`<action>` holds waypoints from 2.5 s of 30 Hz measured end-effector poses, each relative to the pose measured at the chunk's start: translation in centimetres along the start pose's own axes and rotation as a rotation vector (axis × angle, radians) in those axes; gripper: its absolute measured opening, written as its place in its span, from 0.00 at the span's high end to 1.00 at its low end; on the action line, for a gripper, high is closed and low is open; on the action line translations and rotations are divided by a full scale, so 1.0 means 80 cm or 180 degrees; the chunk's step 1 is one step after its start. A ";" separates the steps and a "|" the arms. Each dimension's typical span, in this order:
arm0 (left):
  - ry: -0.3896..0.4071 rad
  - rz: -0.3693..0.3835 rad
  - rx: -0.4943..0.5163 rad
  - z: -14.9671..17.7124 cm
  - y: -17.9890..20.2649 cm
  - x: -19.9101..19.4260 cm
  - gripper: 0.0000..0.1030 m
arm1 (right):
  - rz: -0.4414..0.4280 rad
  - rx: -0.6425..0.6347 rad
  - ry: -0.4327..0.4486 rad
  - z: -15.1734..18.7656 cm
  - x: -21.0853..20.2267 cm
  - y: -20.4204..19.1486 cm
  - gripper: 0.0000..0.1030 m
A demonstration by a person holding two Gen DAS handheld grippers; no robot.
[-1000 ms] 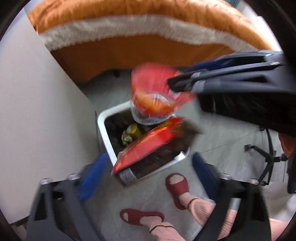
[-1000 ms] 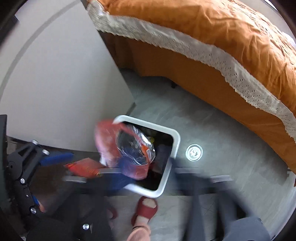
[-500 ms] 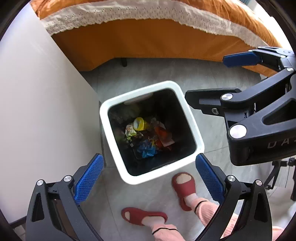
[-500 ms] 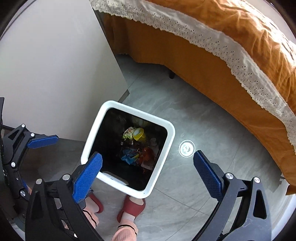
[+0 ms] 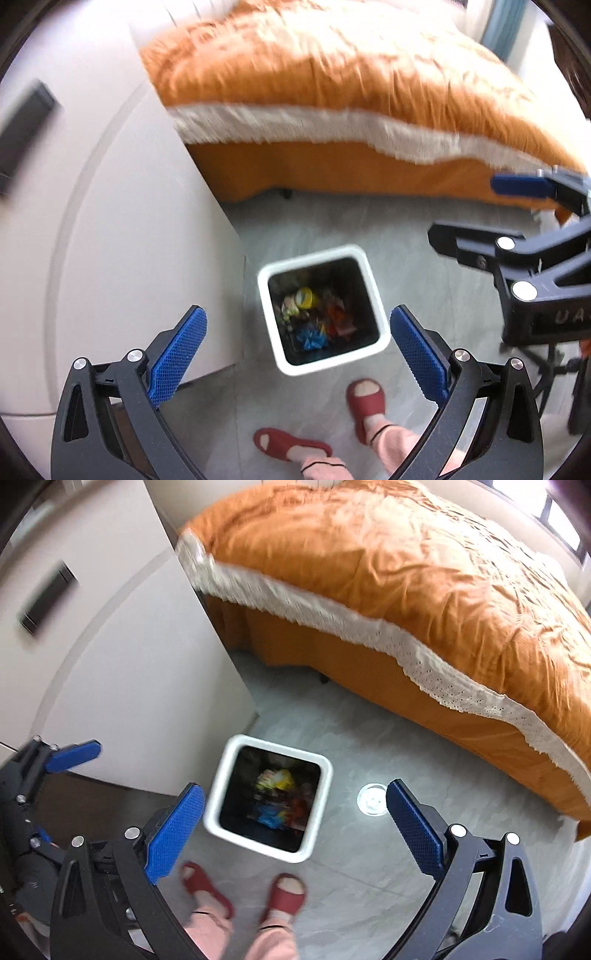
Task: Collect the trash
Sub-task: 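Lift both open tools from the bin back to the desk, then grasp the white plastic bag with the left tool while the right tool grasps the purple snack bag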
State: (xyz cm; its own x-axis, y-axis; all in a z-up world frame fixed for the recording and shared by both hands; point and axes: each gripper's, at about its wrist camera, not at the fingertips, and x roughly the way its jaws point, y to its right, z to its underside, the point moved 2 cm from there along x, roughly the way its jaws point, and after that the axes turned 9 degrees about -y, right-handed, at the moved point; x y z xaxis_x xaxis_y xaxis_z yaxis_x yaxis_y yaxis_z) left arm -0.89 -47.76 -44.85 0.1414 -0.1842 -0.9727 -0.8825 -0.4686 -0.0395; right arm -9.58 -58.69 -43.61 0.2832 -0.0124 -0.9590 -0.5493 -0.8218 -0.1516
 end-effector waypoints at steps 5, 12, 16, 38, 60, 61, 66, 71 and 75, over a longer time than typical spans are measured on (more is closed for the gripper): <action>0.0275 -0.0001 -0.0277 -0.006 -0.015 -0.083 0.05 | -0.0145 0.0167 0.0300 -0.010 -0.076 -0.012 0.05; 0.0670 -0.0045 -0.0640 -0.003 -0.050 -0.192 0.05 | -0.0144 0.0285 0.0877 -0.034 -0.173 -0.042 0.05; 0.0884 -0.0014 -0.0856 0.005 -0.081 -0.243 0.05 | -0.0269 0.0300 0.1154 -0.048 -0.220 -0.065 0.04; 0.1455 -0.0885 -0.2216 0.151 -0.349 -0.404 0.05 | -0.0978 -0.1200 0.1310 -0.117 -0.289 -0.384 0.04; 0.1301 -0.1497 -0.3083 0.262 -0.557 -0.405 0.05 | -0.1012 -0.2072 0.1026 -0.169 -0.232 -0.630 0.04; 0.1256 -0.1507 -0.3115 0.265 -0.565 -0.401 0.05 | -0.1008 -0.2114 0.0992 -0.173 -0.224 -0.640 0.04; 0.1070 -0.1504 -0.3243 0.275 -0.601 -0.376 0.05 | -0.0880 -0.2288 0.0891 -0.188 -0.183 -0.685 0.04; 0.0973 -0.1419 -0.3338 0.275 -0.635 -0.353 0.05 | -0.0754 -0.2270 0.0796 -0.209 -0.147 -0.711 0.04; 0.0858 -0.1433 -0.3399 0.270 -0.659 -0.338 0.05 | -0.0631 -0.2318 0.0720 -0.221 -0.120 -0.729 0.04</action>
State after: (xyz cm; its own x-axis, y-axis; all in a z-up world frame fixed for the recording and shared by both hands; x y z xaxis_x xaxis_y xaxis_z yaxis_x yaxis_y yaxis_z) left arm 32.12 0.62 -21.41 0.5455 0.0652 -0.8355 0.0727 -0.9969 -0.0303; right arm 33.61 -20.73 -21.33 0.5180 0.1220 -0.8466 0.1595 -0.9862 -0.0446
